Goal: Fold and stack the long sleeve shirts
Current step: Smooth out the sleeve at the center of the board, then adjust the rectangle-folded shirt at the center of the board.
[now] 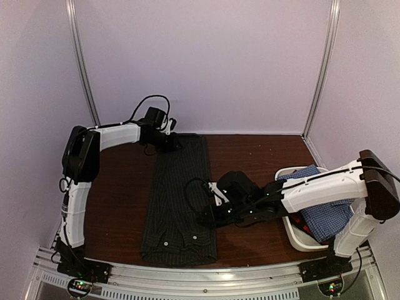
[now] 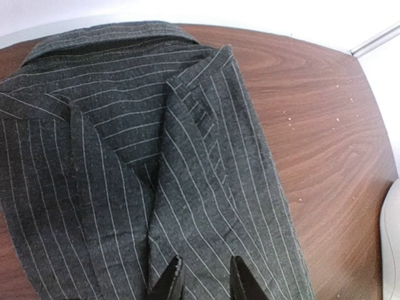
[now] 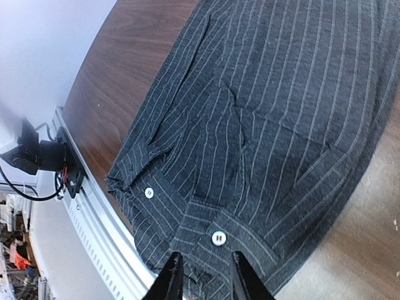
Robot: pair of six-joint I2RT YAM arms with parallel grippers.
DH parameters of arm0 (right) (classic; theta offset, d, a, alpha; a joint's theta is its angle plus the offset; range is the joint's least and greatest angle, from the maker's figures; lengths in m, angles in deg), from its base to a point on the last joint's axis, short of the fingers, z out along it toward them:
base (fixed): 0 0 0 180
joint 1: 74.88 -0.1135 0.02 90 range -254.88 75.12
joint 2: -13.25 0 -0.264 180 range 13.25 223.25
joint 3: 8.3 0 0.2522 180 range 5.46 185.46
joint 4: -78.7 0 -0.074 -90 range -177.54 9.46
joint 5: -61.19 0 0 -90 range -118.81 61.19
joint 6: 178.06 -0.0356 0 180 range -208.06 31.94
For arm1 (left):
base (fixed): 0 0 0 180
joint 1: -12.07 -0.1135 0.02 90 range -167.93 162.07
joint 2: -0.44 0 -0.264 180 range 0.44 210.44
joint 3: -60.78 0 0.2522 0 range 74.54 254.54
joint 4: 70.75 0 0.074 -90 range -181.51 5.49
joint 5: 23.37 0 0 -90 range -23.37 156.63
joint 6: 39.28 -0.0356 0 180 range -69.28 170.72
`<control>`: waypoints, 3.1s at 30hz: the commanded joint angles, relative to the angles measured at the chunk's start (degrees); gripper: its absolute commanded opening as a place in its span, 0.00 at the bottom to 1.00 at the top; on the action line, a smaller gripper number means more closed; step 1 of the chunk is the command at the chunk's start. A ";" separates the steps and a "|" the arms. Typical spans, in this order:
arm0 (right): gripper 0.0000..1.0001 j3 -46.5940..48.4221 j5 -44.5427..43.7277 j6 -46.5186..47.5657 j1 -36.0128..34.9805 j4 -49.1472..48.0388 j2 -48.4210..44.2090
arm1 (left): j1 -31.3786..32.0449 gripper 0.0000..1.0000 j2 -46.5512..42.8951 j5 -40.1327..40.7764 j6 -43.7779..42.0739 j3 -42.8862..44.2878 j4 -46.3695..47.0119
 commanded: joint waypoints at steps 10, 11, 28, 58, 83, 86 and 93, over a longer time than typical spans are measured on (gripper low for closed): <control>0.14 -6.37 7.65 -0.42 0.23 -10.15 6.97 | 0.66 0.26 -2.05 -0.01 0.64 -7.60 5.08; 0.14 -7.24 7.95 -0.82 0.11 -10.95 7.16 | 0.67 0.26 -1.54 0.26 0.76 -7.59 5.26; 0.16 -11.84 5.86 -2.22 -1.10 -11.11 2.66 | 0.76 0.25 4.88 3.18 0.62 0.58 1.18; 0.32 8.27 8.91 4.49 13.75 -14.95 18.66 | 5.91 0.27 -24.78 3.74 9.17 -41.37 13.65; 0.34 2.74 9.03 6.72 25.35 -15.25 20.06 | 9.99 0.27 -9.07 7.09 15.51 -27.42 13.58; 0.34 3.78 9.12 7.89 26.50 -13.73 20.19 | 9.90 0.27 -7.60 7.70 15.45 -24.96 12.43; 0.35 5.82 7.84 10.24 26.98 -9.13 18.43 | 9.90 0.27 -7.48 8.20 13.94 -19.78 8.47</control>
